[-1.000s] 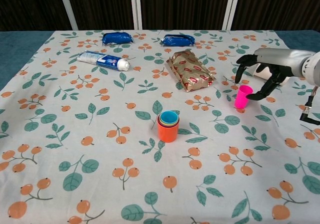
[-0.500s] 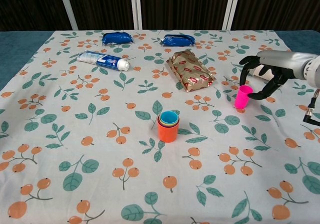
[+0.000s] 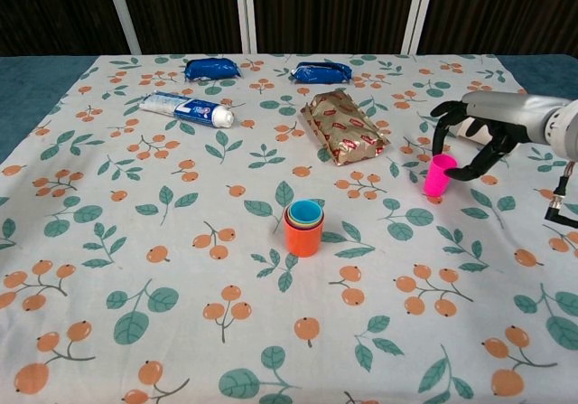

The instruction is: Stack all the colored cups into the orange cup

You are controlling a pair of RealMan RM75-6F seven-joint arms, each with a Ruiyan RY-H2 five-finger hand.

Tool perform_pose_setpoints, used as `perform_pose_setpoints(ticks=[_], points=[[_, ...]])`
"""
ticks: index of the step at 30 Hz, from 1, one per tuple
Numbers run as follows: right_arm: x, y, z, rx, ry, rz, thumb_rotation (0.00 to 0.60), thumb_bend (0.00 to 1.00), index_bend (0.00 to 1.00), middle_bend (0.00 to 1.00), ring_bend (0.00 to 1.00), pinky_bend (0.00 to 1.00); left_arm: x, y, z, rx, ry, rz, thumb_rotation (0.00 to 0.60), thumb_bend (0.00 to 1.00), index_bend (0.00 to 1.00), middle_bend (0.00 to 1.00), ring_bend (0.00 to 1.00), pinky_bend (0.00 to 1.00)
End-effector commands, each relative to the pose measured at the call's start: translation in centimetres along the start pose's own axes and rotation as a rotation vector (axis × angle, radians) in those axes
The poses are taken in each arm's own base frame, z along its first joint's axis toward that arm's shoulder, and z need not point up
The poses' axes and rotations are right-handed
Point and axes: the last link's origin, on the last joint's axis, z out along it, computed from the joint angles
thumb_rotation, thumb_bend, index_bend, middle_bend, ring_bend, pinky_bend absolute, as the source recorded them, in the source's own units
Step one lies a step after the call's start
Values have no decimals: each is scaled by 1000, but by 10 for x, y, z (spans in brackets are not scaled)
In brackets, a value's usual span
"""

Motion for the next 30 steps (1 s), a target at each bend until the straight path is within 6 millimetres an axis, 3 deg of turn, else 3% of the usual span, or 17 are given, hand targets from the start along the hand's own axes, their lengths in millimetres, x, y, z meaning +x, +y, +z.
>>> perform_pose_setpoints(ticks=[1, 8, 14, 20, 24, 30], points=[[0, 0, 0, -1, 0, 0, 600, 439, 496, 32, 79, 187, 0, 0, 0, 3, 1, 1, 600, 77, 53, 30, 0, 9], [3, -2, -2, 11, 16, 14, 600, 439, 512, 32, 88, 188, 2, -2, 0, 9, 7, -1, 600, 77, 53, 30, 0, 10], [22, -10, -15, 57, 45, 16, 600, 439, 512, 32, 89, 188, 4, -3, 0, 13, 13, -12, 600, 77, 53, 30, 0, 9], [38, -16, -50, 118, 73, -28, 600, 439, 525, 33, 96, 188, 5, -3, 0, 12, 16, -14, 600, 76, 53, 30, 0, 9], [38, -23, -80, 158, 80, -28, 600, 439, 526, 33, 97, 188, 5, -2, -1, 13, 14, -14, 600, 77, 53, 30, 0, 9], [32, -37, -104, 223, 59, 8, 600, 440, 532, 42, 113, 188, 5, -2, -1, 18, 15, -10, 600, 76, 53, 29, 0, 9]])
